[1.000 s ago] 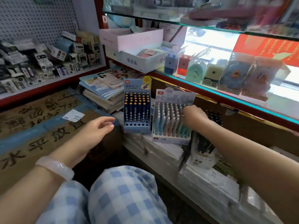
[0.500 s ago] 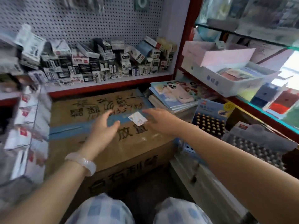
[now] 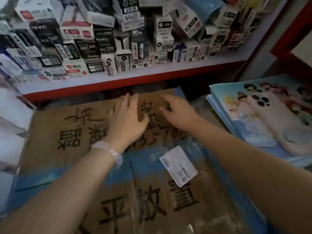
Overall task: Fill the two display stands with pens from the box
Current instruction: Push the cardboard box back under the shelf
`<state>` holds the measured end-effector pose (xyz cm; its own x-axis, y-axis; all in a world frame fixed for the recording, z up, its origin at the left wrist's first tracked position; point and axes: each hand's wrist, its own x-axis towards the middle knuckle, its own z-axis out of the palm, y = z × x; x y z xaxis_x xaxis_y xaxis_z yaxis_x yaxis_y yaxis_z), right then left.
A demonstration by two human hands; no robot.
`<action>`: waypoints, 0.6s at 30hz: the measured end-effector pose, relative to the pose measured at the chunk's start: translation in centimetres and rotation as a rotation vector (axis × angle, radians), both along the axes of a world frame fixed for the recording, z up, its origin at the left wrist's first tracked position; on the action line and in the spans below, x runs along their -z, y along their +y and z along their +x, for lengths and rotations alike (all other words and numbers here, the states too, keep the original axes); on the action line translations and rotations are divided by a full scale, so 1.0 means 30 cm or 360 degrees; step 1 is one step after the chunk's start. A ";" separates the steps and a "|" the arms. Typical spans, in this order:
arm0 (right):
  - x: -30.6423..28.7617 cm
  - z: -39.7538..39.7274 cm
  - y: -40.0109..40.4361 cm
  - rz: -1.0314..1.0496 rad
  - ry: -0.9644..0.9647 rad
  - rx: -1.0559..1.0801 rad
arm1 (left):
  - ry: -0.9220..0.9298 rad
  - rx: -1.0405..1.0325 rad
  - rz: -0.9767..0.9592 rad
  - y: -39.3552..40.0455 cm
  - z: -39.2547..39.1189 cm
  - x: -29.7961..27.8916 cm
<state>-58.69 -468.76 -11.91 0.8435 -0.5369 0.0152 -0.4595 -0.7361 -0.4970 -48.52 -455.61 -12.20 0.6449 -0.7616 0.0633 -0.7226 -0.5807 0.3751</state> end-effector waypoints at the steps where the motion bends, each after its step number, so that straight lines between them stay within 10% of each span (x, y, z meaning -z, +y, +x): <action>1: 0.019 0.009 -0.010 -0.0002 0.0017 0.0008 | -0.0046 0.0062 0.0069 -0.008 0.013 0.010; 10: -0.078 0.003 -0.010 0.0086 0.0369 -0.0024 | 0.0190 0.0163 0.0407 0.032 0.118 -0.140; 18: -0.147 -0.039 0.117 0.0679 0.0217 0.0653 | 0.0552 0.0014 0.0506 0.081 0.126 -0.280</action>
